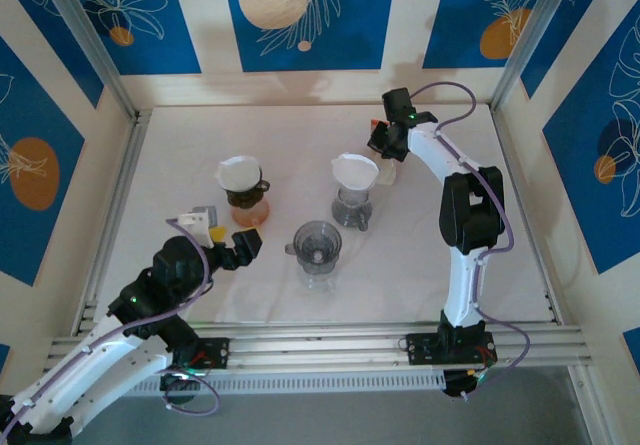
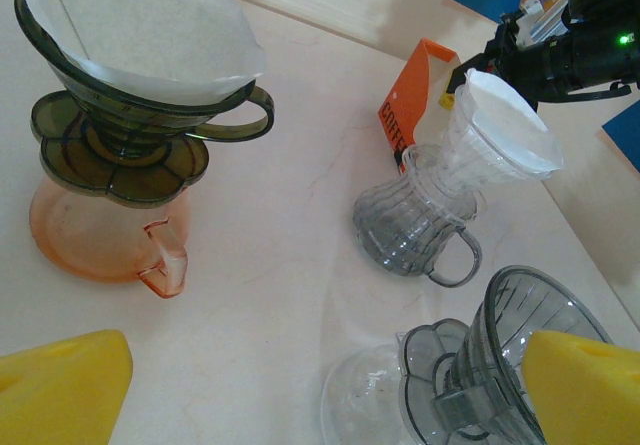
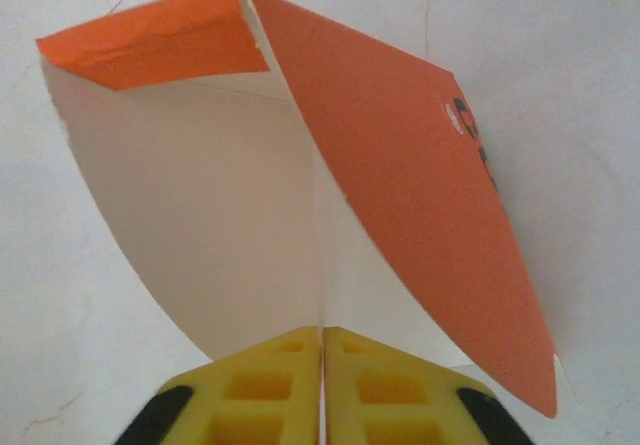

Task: Place the coffee filter in the dripper

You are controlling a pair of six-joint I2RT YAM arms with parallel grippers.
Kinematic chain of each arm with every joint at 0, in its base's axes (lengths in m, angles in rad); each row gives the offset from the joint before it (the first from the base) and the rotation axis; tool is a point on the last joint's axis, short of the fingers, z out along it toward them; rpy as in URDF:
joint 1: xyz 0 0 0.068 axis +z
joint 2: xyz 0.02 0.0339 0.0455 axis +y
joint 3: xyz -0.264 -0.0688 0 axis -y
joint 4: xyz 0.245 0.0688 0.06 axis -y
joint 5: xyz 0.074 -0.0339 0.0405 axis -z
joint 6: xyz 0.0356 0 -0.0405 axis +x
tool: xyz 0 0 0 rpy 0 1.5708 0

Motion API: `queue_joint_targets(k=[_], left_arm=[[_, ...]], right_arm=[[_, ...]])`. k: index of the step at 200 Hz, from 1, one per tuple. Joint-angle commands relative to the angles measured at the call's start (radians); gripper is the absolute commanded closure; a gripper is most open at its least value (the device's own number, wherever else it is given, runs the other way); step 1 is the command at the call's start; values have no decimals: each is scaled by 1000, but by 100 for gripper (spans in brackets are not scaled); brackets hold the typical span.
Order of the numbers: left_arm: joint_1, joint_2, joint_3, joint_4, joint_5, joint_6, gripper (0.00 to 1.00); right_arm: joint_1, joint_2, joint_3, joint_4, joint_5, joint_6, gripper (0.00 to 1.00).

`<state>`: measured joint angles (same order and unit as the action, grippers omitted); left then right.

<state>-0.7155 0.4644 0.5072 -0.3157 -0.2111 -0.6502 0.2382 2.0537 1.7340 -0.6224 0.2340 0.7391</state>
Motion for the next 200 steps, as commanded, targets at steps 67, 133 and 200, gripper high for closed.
queue_joint_targets(k=[67, 133, 200], left_arm=[[8, -20, -1, -10, -17, -13, 0], [9, -20, 4, -9, -11, -17, 0], [10, -26, 14, -10, -6, -16, 0]], right_arm=[[25, -100, 2, -2, 48, -79, 100], [46, -250, -71, 6, 160, -152, 100], [58, -470, -143, 22, 258, -251, 100]])
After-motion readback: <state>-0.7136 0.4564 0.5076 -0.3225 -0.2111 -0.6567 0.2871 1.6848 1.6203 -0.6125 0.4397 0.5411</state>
